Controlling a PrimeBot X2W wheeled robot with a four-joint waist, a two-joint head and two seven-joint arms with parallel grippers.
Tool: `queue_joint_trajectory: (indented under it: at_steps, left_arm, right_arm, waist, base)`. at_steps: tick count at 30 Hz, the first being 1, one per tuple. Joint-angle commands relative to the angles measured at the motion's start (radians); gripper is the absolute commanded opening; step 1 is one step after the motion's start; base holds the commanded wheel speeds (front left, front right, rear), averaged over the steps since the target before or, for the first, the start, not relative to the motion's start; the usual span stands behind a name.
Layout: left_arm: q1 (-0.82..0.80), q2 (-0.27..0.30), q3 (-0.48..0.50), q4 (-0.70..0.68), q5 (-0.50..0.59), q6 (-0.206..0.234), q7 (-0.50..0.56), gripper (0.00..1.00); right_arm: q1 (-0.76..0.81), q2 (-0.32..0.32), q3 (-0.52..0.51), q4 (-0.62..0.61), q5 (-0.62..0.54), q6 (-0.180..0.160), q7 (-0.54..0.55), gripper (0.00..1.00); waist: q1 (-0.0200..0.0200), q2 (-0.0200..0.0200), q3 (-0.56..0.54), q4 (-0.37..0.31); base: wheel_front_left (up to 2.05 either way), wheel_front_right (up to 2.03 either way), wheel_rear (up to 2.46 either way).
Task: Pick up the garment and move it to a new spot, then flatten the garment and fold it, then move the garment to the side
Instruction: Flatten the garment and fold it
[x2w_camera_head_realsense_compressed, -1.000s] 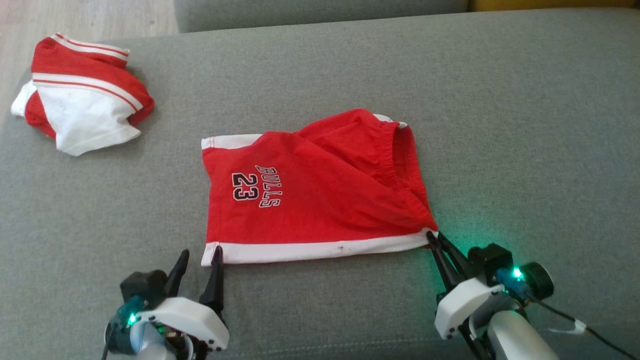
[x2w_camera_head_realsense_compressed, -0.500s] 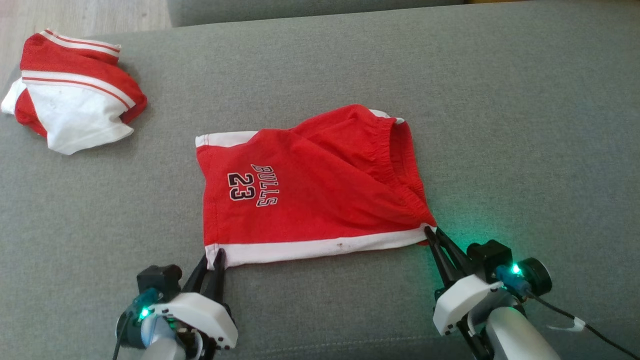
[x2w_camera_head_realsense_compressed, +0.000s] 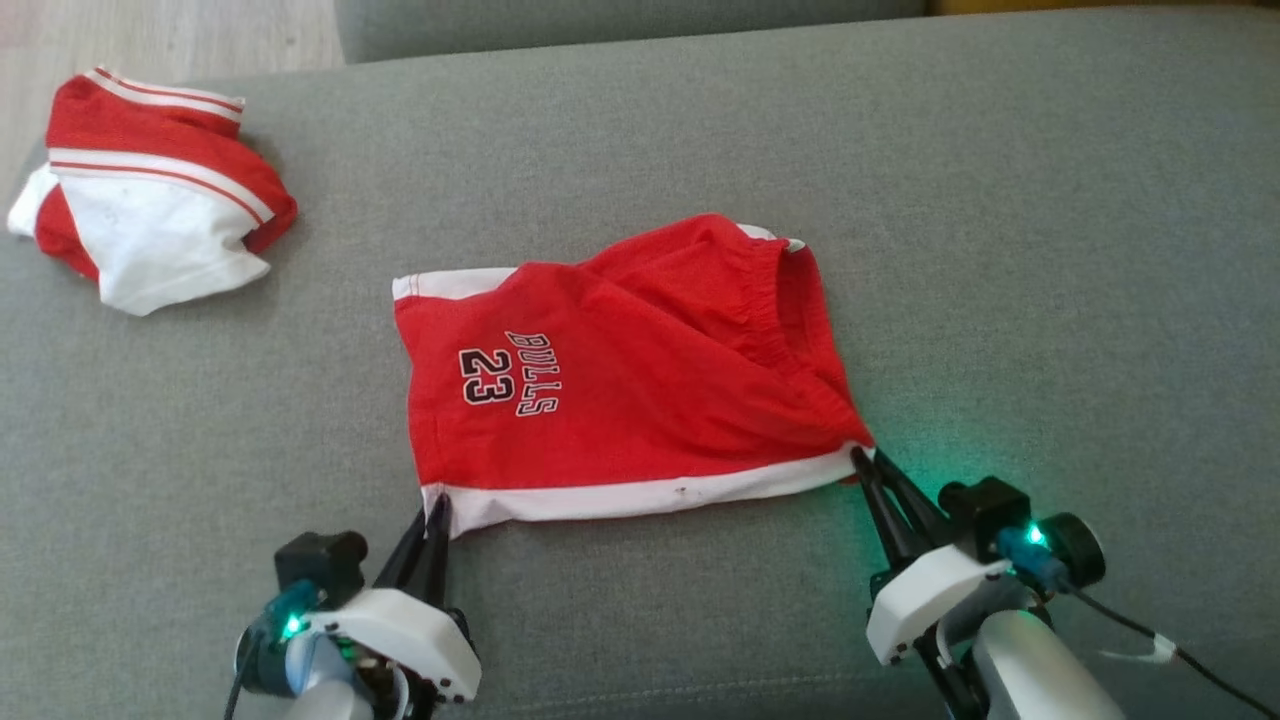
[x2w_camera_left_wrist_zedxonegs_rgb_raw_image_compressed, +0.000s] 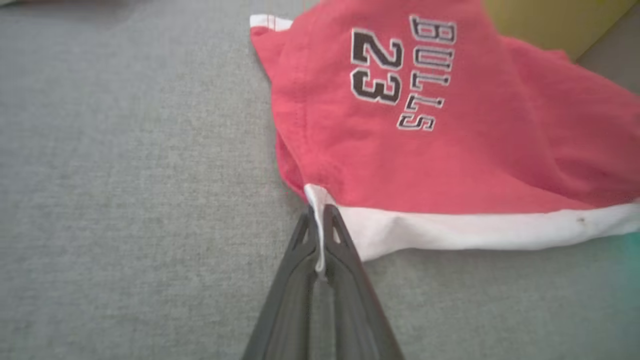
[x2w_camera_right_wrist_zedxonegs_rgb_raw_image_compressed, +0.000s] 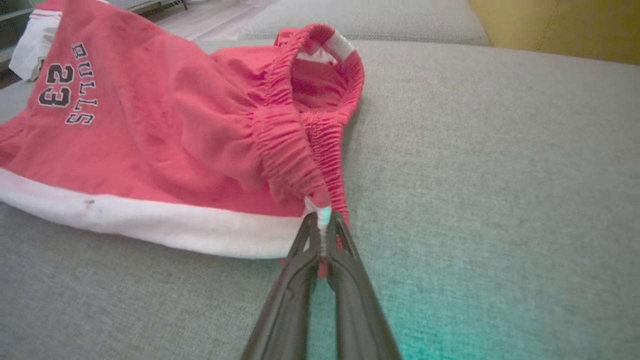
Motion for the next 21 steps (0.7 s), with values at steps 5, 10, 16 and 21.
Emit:
queue_joint_trajectory:
  at_steps: [5,10,16,21]
  left_arm:
    - [0.004,0.020,0.040,-0.149,-0.017,0.007,-0.031,0.00]
    - [0.026,0.024,0.059,-0.322,-0.041,0.010,-0.035,0.00]
    - [0.038,0.038,0.084,-0.578,-0.084,0.013,0.009,0.00]
    - [0.016,0.067,0.104,-0.793,-0.102,0.021,0.075,0.00]
  right_arm:
    - [-0.040,-0.003,0.003,-0.099,0.038,-0.001,-0.020,0.00]
    - [-0.034,-0.003,-0.012,-0.218,0.064,-0.001,-0.022,0.00]
    - [-0.015,-0.003,-0.040,-0.412,0.064,-0.001,-0.022,0.00]
    - [-0.015,-0.007,-0.067,-0.581,0.054,-0.001,-0.022,0.00]
  waist:
    - [0.0000,0.0000,-0.044,-0.001]
    - [0.0000,0.0000,-0.095,-0.009]
    - [0.0000,0.0000,-0.154,-0.021]
    - [0.0000,0.0000,-0.175,-0.031]
  base:
    - [0.00,0.00,0.00]
    - [0.00,0.00,0.00]
    - [0.00,0.00,0.00]
    - [0.00,0.00,0.00]
